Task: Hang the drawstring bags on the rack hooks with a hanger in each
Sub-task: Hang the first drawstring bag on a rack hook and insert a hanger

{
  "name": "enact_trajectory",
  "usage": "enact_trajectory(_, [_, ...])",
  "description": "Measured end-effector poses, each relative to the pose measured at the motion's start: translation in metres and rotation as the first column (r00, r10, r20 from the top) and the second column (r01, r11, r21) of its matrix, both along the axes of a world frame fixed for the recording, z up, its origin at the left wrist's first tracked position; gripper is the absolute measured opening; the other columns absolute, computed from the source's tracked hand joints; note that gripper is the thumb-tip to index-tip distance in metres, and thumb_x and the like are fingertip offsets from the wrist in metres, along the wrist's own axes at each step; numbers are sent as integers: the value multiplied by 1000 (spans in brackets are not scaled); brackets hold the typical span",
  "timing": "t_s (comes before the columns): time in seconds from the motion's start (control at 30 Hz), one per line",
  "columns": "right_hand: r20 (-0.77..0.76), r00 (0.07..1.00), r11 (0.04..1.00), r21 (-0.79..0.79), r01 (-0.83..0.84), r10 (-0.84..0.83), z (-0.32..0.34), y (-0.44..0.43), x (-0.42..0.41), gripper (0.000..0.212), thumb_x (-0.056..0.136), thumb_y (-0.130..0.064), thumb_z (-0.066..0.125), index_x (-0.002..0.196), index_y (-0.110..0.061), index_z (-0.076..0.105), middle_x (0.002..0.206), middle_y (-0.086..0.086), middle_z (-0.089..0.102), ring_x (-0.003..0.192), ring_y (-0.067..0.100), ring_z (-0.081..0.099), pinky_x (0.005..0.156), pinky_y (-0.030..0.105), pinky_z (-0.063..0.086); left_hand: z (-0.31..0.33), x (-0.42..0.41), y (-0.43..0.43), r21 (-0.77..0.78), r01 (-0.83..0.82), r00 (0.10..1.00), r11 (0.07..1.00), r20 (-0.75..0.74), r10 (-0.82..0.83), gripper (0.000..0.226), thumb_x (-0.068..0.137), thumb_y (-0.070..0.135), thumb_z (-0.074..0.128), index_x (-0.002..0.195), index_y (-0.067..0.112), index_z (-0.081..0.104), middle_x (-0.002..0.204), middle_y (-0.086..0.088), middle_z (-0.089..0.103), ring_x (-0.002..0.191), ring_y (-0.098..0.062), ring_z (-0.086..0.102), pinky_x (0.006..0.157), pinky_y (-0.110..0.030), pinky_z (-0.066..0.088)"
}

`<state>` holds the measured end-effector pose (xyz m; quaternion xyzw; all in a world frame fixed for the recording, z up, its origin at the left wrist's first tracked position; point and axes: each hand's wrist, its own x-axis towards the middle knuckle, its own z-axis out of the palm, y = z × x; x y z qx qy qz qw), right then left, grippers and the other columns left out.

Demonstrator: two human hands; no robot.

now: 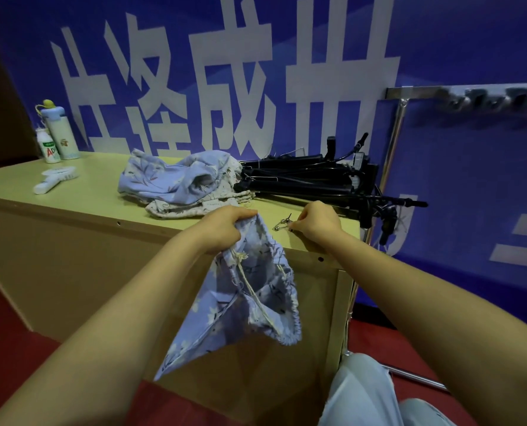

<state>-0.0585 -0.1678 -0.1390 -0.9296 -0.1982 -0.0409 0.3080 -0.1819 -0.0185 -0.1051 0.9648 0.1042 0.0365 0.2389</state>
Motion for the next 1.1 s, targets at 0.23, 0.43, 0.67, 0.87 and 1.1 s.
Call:
enact_trajectory(0.23, [84,996,998,-53,15,-11,-10,13,-3,16,85,-17,63,91,-3,60,83,10,60,83,31,60,61,33,40,0,-2,-3,10,-6,1000,1000,1,6,69,89,-15,34,146,25,34,156,-3,27,79,-30,60,46,-21,30])
enact_trajectory(0.43, [161,987,995,-96,-9,25,-10,15,0,21,88,-26,64,98,-8,61,103,12,62,92,32,60,66,34,42,1,-3,-1,36,-24,1000,999,11,24,68,89,-15,33,145,23,35,155,-3,29,108,-41,54,52,-18,35])
enact_trajectory(0.67, [240,971,985,-169,38,4,-12,15,-2,15,91,-17,59,81,-6,61,99,16,58,86,35,58,66,35,43,-3,-3,0,18,-24,1000,1000,14,23,67,90,-15,34,146,23,33,156,-3,26,103,-40,57,47,-20,30])
enact_trajectory(0.87, [233,972,1000,-5,7,-6,-15,13,-1,20,92,-26,59,96,-7,64,102,12,66,92,32,61,72,36,46,-1,-9,4,34,-30,999,999,19,29,66,91,-15,34,147,20,31,156,-2,26,127,-38,44,58,-18,41])
enact_trajectory(1.1, [168,986,999,53,7,-16,-18,14,3,17,91,-22,59,89,-7,67,91,11,70,87,29,63,68,34,46,-1,-14,8,36,-22,1000,999,19,21,67,90,-16,33,147,20,30,156,-4,26,113,-34,56,50,-18,34])
